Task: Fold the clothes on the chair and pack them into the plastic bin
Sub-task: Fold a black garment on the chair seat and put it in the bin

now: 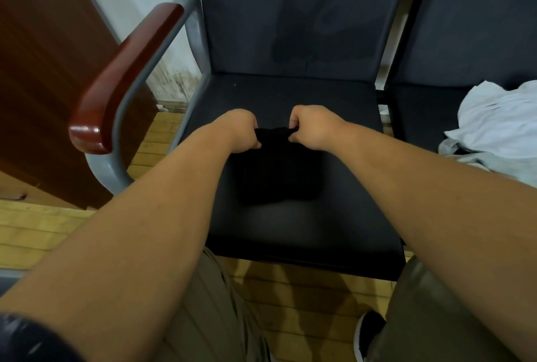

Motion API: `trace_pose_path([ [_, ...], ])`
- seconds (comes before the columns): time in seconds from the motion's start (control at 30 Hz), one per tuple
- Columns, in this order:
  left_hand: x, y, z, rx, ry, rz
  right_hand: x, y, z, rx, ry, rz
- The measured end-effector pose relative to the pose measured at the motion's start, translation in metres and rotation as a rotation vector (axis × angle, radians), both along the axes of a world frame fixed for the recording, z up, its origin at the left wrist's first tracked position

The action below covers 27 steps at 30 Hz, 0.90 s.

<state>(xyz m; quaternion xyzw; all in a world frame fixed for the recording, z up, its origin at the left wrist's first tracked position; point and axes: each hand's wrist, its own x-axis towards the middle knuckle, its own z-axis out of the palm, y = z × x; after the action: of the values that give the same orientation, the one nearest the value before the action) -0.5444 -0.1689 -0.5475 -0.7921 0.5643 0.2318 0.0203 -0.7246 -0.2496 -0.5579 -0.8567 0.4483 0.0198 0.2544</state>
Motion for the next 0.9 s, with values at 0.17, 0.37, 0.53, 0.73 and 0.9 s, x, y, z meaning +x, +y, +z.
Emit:
trace_pose_path([
  [0.17,-0.002,0.019,0.018,-0.117,0.086,0.032,-0.01,0.012,0.019,-0.024,-0.068,-0.029],
  [0.37,-0.009,0.061,0.048,-0.208,0.203,0.083,-0.031,0.04,0.058,0.036,0.029,-0.009],
  [0.53,-0.018,0.096,0.077,-0.251,0.209,0.048,-0.045,0.069,0.095,0.024,-0.003,0.038],
  [0.73,-0.002,0.148,0.118,-0.305,0.164,0.084,-0.021,0.107,0.128,-0.096,-0.169,0.072],
  [0.9,0.032,0.21,0.144,-0.362,0.07,0.136,0.032,0.151,0.152,-0.214,-0.205,0.229],
])
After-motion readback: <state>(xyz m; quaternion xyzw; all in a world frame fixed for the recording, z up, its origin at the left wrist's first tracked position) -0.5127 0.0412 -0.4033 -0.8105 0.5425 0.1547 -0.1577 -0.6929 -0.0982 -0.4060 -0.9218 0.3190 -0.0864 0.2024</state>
